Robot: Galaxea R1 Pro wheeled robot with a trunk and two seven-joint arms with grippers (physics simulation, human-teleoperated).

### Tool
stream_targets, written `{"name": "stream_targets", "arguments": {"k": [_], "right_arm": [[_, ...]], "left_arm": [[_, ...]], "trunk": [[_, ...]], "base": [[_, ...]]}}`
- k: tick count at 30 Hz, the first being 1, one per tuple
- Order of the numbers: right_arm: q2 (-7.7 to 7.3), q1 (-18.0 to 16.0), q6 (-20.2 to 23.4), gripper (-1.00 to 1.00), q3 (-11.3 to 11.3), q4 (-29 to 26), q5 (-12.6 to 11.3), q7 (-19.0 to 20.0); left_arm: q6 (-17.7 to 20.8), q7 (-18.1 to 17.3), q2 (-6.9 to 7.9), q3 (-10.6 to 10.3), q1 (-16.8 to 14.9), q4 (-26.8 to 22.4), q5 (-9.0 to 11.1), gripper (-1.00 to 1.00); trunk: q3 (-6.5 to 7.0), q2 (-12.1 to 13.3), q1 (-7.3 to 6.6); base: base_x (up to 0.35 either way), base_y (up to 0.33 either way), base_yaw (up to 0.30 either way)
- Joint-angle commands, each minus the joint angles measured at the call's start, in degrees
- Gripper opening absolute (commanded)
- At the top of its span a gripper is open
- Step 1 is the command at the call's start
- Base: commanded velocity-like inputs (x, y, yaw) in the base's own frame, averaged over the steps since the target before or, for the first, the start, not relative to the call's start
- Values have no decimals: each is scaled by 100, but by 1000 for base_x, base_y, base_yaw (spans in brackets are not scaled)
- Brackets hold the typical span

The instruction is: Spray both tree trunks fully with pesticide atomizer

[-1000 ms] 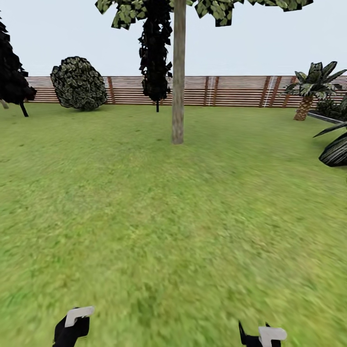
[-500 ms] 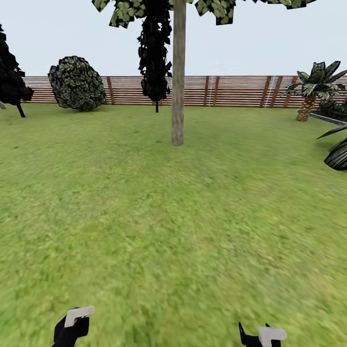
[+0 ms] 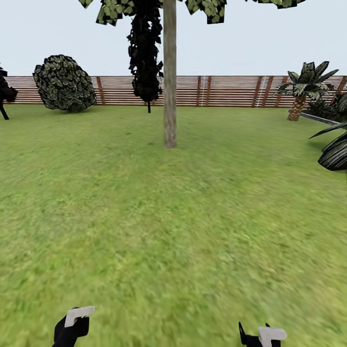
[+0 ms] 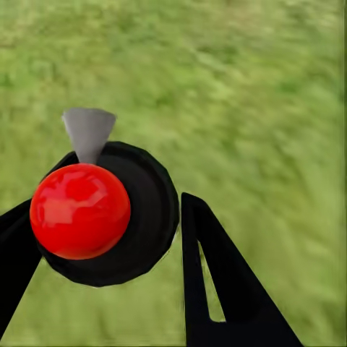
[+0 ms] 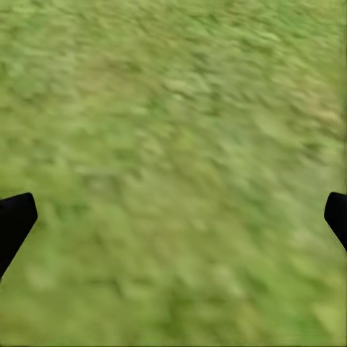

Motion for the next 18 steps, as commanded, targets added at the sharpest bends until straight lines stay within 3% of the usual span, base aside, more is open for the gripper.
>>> {"name": "stream_targets", "arguments": {"k": [1, 18], "right_arm": [[0, -3, -18, 100, 3, 6, -19, 2], [-8, -3, -18, 100, 1, 13, -18, 2]], "left_arm": [[-19, 8, 0, 1, -2, 4, 5, -100], [-19, 8, -4, -1, 0, 4, 3, -100]], "trunk": [[-5, -2, 3], [-5, -2, 3]], "base": [[338, 0, -16], [338, 0, -2]]}}
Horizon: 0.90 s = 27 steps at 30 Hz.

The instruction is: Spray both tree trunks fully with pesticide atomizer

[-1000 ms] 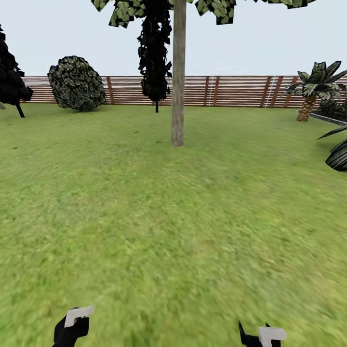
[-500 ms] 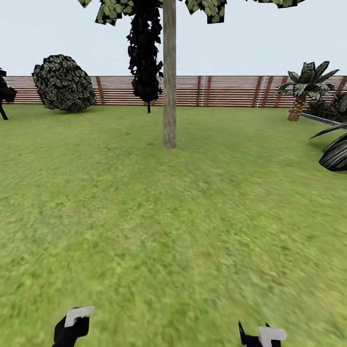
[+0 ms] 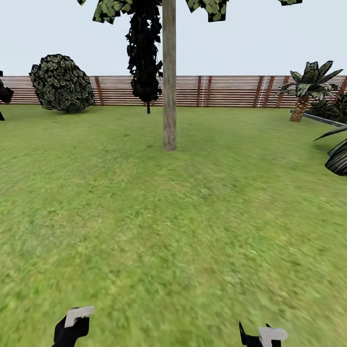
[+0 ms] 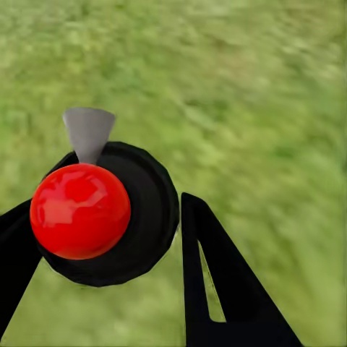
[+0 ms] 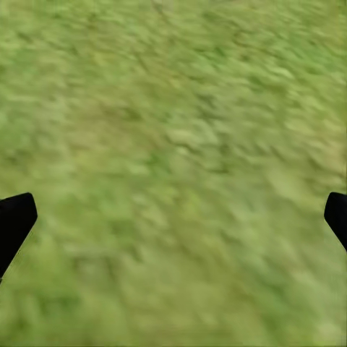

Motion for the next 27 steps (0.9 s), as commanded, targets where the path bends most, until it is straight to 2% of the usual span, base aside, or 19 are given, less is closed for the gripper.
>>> {"name": "stream_targets", "arguments": {"k": [1, 27], "right_arm": [[0, -3, -17, 100, 1, 4, -18, 2], [0, -3, -17, 100, 1, 4, -12, 2]], "left_arm": [[-19, 8, -2, 1, -3, 4, 8, -100], [-19, 8, 2, 2, -6, 4, 15, -100]], "trunk": [[-5, -2, 3], [-5, -2, 3]], "base": [[338, 0, 0], [338, 0, 0]]}}
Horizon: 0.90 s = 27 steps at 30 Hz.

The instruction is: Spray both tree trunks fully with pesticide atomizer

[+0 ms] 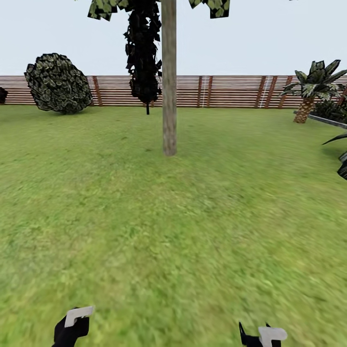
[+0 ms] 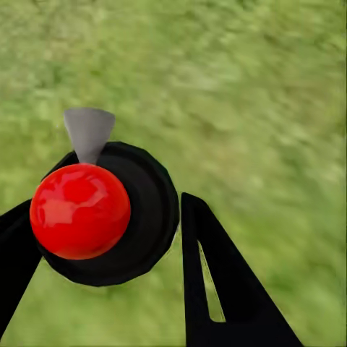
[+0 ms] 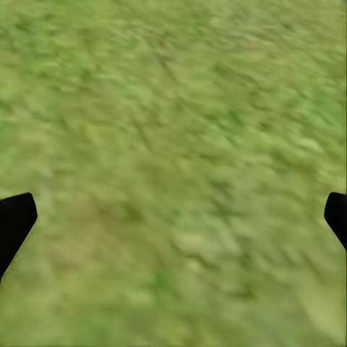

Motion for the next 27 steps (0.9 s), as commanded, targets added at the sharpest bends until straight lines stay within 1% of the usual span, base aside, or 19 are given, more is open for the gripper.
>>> {"name": "stream_targets", "arguments": {"k": [1, 27], "right_arm": [[0, -3, -17, 100, 1, 4, -19, 2], [2, -3, -17, 100, 1, 4, -19, 2]], "left_arm": [[-19, 8, 0, 1, -2, 4, 8, -100], [-19, 8, 1, 1, 0, 4, 7, -100]], "trunk": [[-5, -2, 3], [-5, -2, 3]], "base": [[338, 0, 0], [338, 0, 0]]}}
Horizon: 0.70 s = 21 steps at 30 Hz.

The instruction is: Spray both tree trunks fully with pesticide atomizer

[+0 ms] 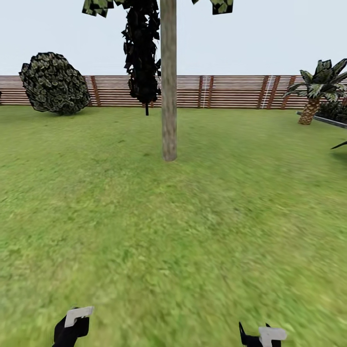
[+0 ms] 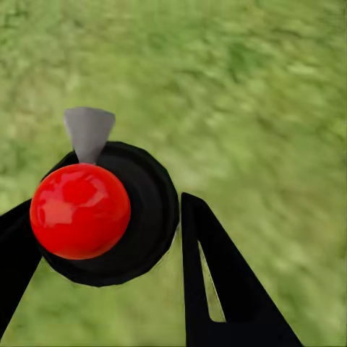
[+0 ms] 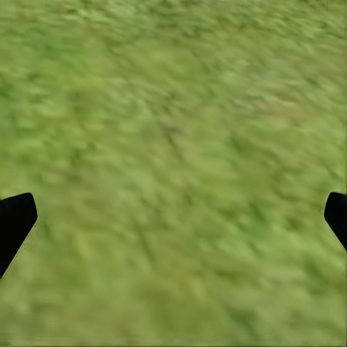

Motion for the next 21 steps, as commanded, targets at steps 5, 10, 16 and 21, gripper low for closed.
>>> {"name": "stream_targets", "arguments": {"k": [5, 10, 16, 21], "right_arm": [[-1, -3, -17, 100, 1, 4, -19, 2], [-1, -3, -17, 100, 1, 4, -19, 2], [-2, -3, -17, 100, 8, 4, -19, 2], [-2, -3, -17, 100, 10, -1, -23, 2]], "left_arm": [[-19, 8, -7, -5, -5, 4, 7, -100], [-22, 8, -9, -2, -5, 4, 6, -100], [-26, 8, -11, -6, -6, 4, 0, -100], [-28, 8, -9, -8, -5, 4, 0, -100]], "trunk": [[-5, -2, 3], [-5, -2, 3], [-5, -2, 3], [-5, -2, 3]], "base": [[339, 0, 0], [338, 0, 0], [339, 0, 0], [339, 0, 0]]}}
